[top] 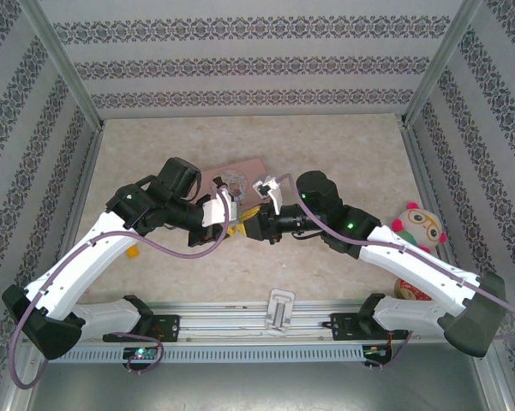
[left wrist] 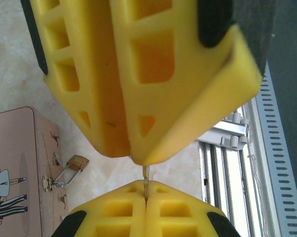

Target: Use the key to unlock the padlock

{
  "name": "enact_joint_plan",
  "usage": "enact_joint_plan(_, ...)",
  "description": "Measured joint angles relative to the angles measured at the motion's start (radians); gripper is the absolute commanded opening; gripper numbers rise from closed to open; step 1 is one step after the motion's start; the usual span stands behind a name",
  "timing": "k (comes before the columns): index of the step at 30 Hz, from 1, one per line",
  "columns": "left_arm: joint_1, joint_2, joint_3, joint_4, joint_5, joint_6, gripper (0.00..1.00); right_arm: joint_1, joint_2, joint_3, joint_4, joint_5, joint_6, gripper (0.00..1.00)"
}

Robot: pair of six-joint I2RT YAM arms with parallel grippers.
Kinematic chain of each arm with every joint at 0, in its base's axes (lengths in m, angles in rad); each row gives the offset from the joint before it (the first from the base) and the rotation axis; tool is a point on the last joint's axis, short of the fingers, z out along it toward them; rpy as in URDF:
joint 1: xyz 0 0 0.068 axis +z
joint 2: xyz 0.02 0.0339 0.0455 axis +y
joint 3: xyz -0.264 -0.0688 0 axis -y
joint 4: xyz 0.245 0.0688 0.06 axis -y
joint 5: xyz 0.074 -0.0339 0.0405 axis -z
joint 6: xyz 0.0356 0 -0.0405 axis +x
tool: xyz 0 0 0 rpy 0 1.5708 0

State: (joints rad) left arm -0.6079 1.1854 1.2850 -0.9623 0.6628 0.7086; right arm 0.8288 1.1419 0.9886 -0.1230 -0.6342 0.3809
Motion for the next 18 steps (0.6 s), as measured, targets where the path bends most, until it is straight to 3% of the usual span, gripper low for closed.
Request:
enact_joint_plan(4,0.0,0.0,0.0,0.0,0.0,0.0,0.0,0.0,0.002,0.0,0.0,-0.003,0.0,0.13)
enact_joint_plan(14,0.0,0.0,0.0,0.001,-0.002,-0.001,0.0,-0.015,0.006,0.0,0.008,-0.029,0.008,0.09)
enact_joint_plan(18,0.0,0.0,0.0,0.001,-0.004,-0.001,0.0,-0.015,0.011,-0.001,0.012,-0.039,0.016,0.2)
